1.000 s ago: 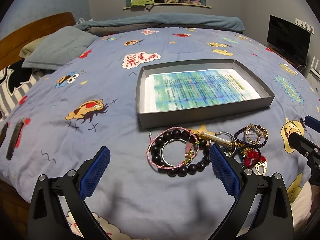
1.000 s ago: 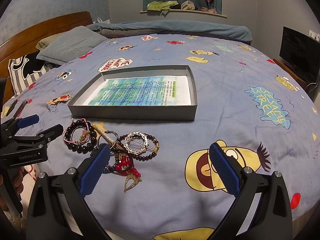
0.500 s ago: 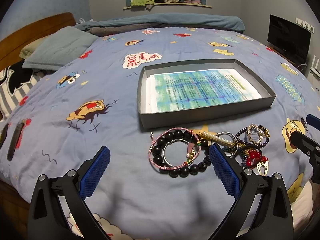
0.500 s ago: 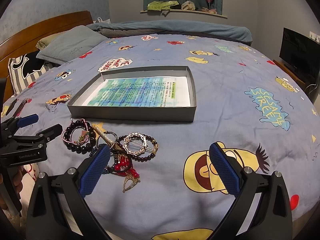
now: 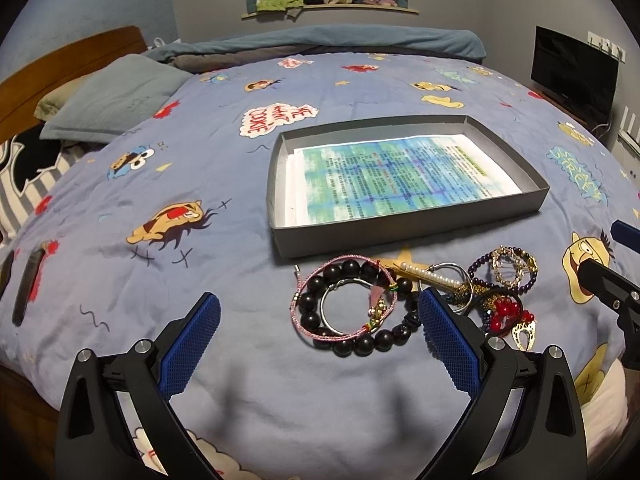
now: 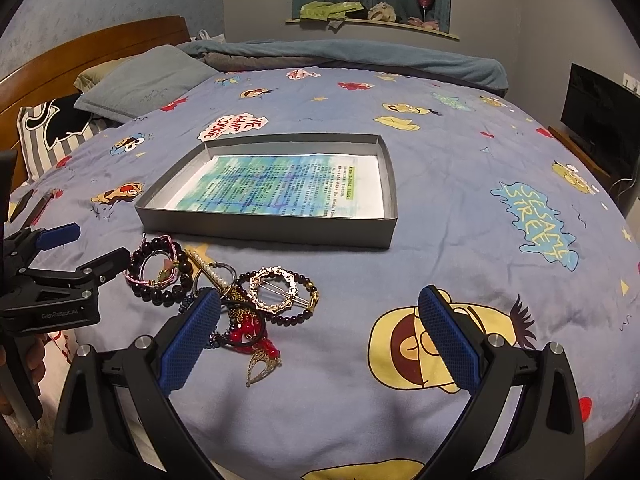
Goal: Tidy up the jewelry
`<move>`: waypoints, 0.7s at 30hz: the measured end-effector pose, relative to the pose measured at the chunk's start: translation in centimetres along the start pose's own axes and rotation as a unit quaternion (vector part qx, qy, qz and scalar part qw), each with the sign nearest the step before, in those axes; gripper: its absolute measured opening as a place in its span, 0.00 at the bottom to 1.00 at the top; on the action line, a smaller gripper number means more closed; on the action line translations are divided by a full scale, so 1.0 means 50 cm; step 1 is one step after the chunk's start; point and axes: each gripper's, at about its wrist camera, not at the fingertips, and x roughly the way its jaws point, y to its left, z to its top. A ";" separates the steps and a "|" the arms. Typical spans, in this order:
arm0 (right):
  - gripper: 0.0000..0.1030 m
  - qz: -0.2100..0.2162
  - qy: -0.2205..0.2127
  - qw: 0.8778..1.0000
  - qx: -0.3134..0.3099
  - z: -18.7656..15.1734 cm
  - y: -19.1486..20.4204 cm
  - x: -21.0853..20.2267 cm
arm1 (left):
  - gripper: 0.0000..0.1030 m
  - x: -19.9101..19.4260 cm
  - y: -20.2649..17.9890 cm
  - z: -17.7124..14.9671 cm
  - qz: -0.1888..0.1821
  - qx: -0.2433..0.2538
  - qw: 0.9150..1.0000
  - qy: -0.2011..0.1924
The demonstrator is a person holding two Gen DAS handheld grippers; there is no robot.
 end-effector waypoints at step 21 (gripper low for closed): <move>0.95 0.003 0.005 1.000 0.009 -0.008 -0.004 0.013 | 0.95 0.009 0.006 -0.004 0.001 -0.001 1.000 0.002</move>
